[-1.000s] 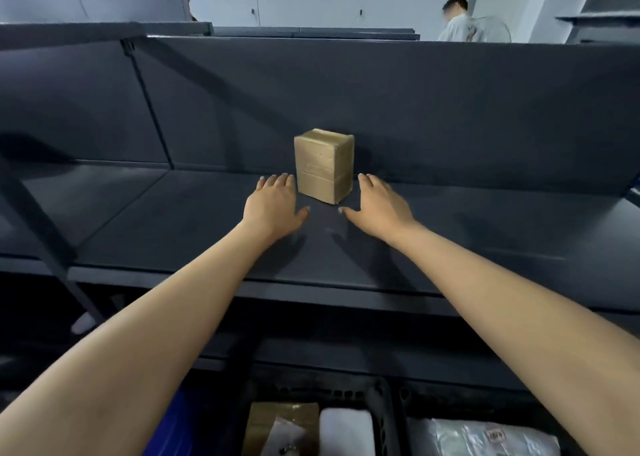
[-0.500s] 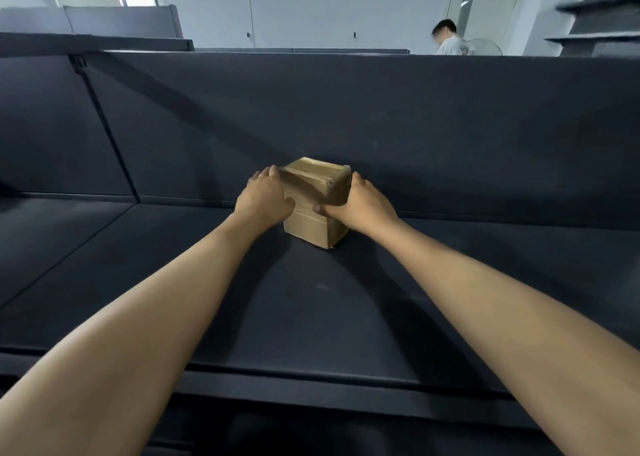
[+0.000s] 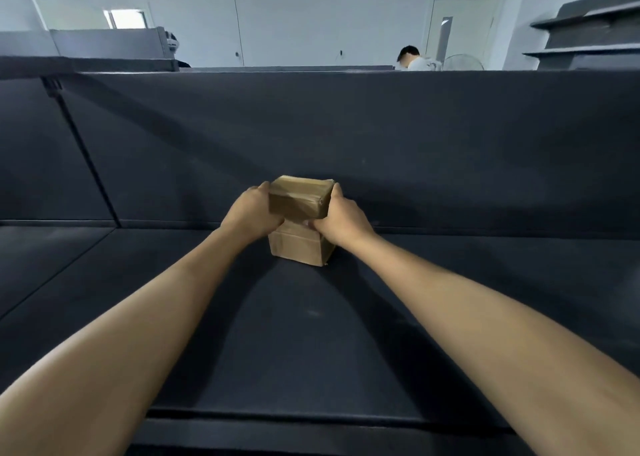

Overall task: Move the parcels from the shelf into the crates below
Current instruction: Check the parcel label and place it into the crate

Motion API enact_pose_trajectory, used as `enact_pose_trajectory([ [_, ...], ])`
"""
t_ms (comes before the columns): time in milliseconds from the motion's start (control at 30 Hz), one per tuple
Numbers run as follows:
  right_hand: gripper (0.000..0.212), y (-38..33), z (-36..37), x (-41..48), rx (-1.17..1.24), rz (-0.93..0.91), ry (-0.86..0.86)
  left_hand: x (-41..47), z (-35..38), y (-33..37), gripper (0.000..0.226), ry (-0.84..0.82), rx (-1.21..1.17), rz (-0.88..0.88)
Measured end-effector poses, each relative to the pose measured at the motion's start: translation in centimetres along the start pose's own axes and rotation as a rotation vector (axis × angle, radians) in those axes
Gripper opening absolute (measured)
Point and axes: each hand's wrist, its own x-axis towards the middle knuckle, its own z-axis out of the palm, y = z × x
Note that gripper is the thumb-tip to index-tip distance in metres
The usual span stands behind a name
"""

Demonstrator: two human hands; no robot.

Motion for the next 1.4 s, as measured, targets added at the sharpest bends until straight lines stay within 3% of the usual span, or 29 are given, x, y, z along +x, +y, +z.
enact_pose_trajectory([
  [167, 0.097, -0.1, -1.3, -3.0, 0.087, -0.106, 0.063, -3.4, -1.9, 1.2, 0.033, 0.06, -0.108, -0.007],
  [333, 0.094, 0.3, -3.8, -9.6, 0.26, -0.331, 0.162, -10.3, -4.5, 2.7, 0.041, 0.093, -0.502, -0.078],
  [467, 0.112, 1.4, -5.5, -15.6, 0.198, -0.385, 0.138, -16.7, -5.8, 3.9, 0.044, 0.061, -0.653, -0.075],
  [567, 0.107, 2.2, -6.4, -19.9, 0.152, -0.424, 0.169, -21.3, -6.3, 4.6, 0.043, 0.036, -0.691, -0.06],
  [667, 0.099, 3.1, -7.6, -24.3, 0.072, -0.487, 0.211, -25.4, -7.0, 5.0, 0.038, -0.141, -0.956, -0.161],
  [733, 0.096, 3.7, -8.4, -27.2, -0.038, -0.574, 0.264, -26.9, -7.1, 5.1, 0.053, -0.301, -1.203, -0.394],
  [833, 0.094, 4.2, -9.2, -30.8, -0.115, -0.7, 0.32, -28.6, -7.0, 5.6, 0.075, -0.565, -1.319, -0.662],
  [967, 0.089, 5.2, -9.9, -34.1, -0.139, -0.849, 0.365, -31.5, -6.8, 6.9, 0.07, -0.833, -1.382, -0.615],
  [1067, 0.085, 5.9, -10.7, -36.1, -0.185, -0.906, 0.397, -33.7, -6.8, 8.3, 0.056, -0.824, -1.39, -0.595],
  [1167, 0.084, 6.3, -11.7, -38.1, -0.217, -0.89, 0.335, -35.5, -6.8, 9.4, 0.055, -0.737, -1.456, -0.597],
  [1233, 0.098, 6.7, -12.6, -39.6, -0.172, -0.769, 0.176, -36.6, -6.8, 9.8, 0.05, -0.625, -1.422, -0.54],
  [1300, 0.114, 6.8, -13.2, -41.1, 0.043, -0.543, -0.041, -37.8, -6.7, 10.0, 0.026, -0.507, -1.374, -0.493],
  [1400, 0.103, 6.5, -12.8, -42.8, 0.489, -0.214, -0.125, -39.6, -6.7, 10.5, 0.022, -0.393, -1.321, -0.416],
])
